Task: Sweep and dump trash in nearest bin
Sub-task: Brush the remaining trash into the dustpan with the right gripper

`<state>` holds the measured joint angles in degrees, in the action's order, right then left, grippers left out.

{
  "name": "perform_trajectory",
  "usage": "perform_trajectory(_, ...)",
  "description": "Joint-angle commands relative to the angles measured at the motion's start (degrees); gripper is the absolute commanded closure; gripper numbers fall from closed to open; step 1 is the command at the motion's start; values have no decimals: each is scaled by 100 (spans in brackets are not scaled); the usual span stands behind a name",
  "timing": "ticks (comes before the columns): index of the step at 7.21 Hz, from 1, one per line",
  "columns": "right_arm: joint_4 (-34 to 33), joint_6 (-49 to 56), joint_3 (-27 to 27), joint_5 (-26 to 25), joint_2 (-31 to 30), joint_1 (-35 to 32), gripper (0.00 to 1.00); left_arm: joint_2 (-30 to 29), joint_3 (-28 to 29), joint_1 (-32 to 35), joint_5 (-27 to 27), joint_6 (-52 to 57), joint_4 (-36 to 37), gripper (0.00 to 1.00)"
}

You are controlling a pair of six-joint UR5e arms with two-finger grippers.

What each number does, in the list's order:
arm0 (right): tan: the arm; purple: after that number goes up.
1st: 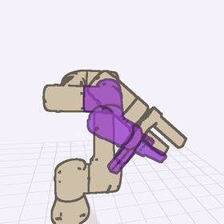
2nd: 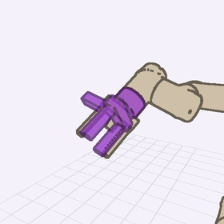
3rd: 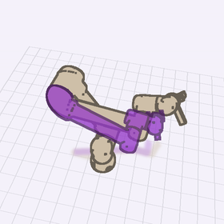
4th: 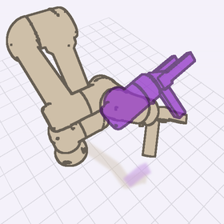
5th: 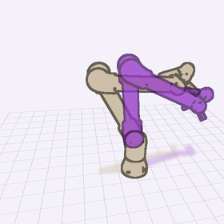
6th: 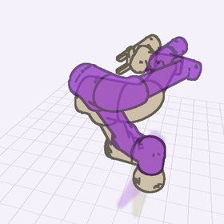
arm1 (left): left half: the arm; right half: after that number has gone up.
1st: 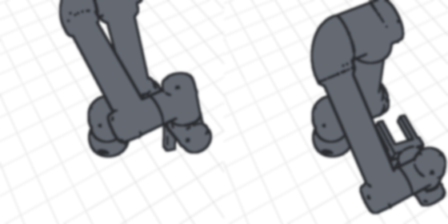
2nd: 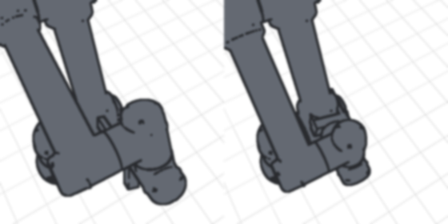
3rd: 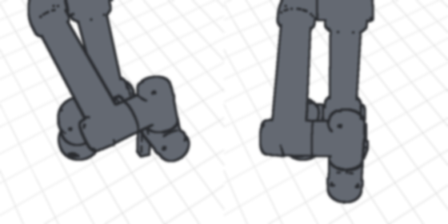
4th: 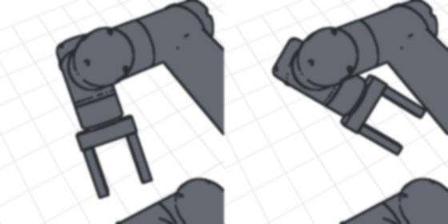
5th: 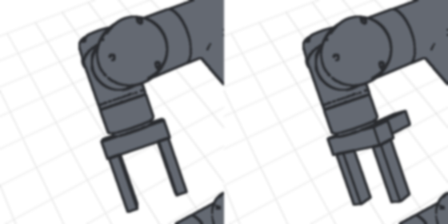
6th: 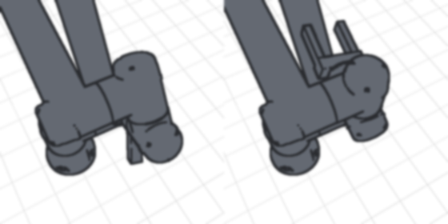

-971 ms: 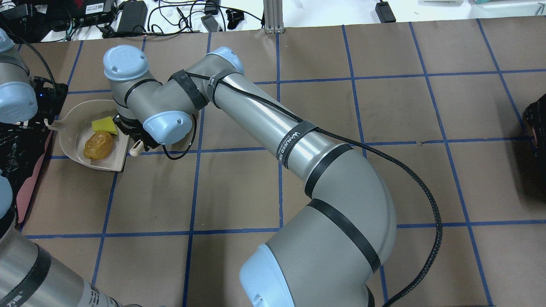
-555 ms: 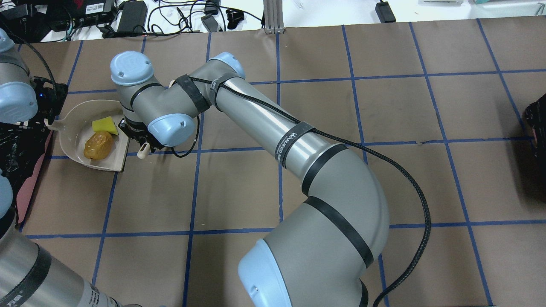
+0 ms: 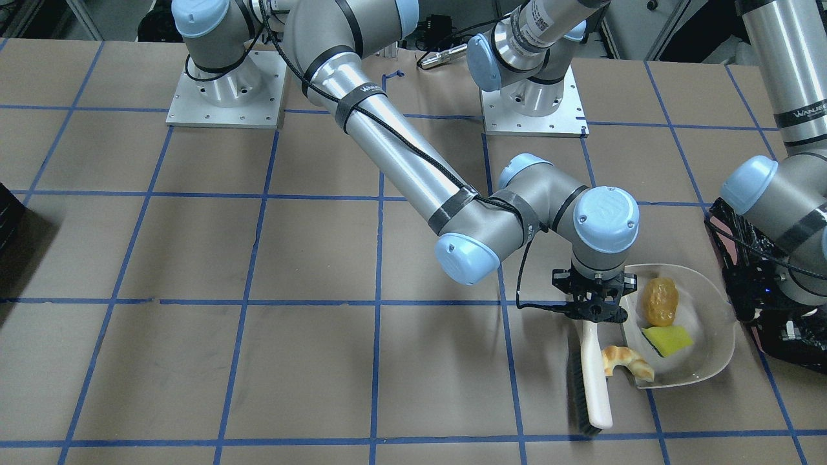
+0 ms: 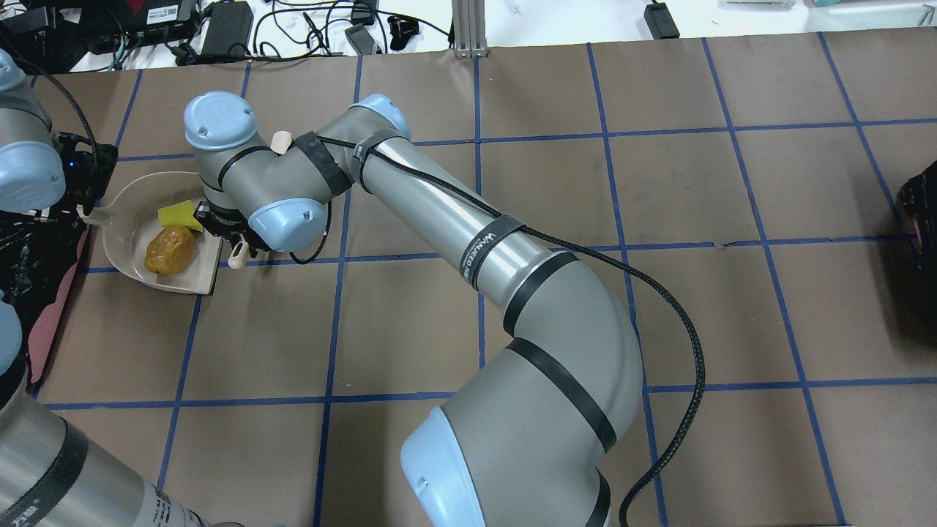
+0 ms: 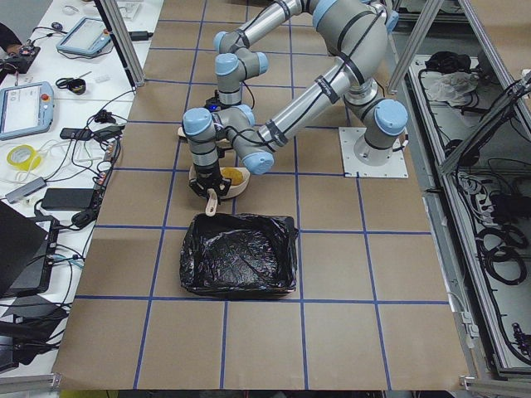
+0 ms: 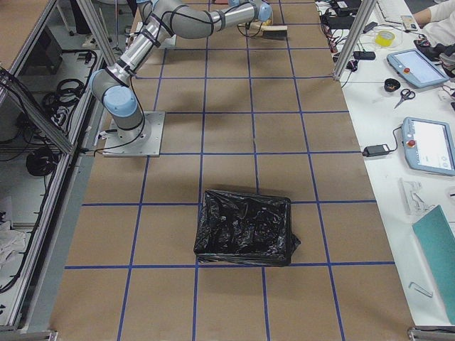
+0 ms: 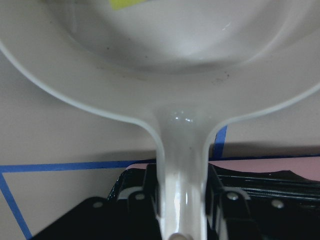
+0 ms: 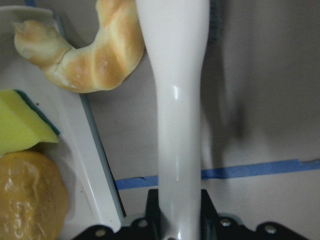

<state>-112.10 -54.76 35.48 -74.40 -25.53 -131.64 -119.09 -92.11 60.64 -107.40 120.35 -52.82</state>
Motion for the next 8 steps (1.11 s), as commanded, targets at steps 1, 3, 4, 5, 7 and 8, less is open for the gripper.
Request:
perform_trajectory(1, -468, 45, -50, 31, 179, -334, 100, 18, -18, 0, -9, 6, 0, 100)
perform_trajectory(3, -593, -402, -120, 240, 198, -616, 100, 18, -18, 0, 0, 6, 0, 100)
perform_trajectory(4, -593, -604, -208, 303, 172, -687, 100, 18, -18, 0, 0, 6, 0, 100)
perform_trajectory(5, -593, -589, -209, 329, 102, -688, 100, 18, -18, 0, 0, -3, 0, 100)
perform_trajectory(7, -174, -423, -25, 330, -222, -557, 100, 18, -18, 0, 8, -3, 0, 100)
perform_trajectory(8, 237, -265, 54, 243, -363, -399, 100, 18, -18, -9, 8, 6, 17, 100)
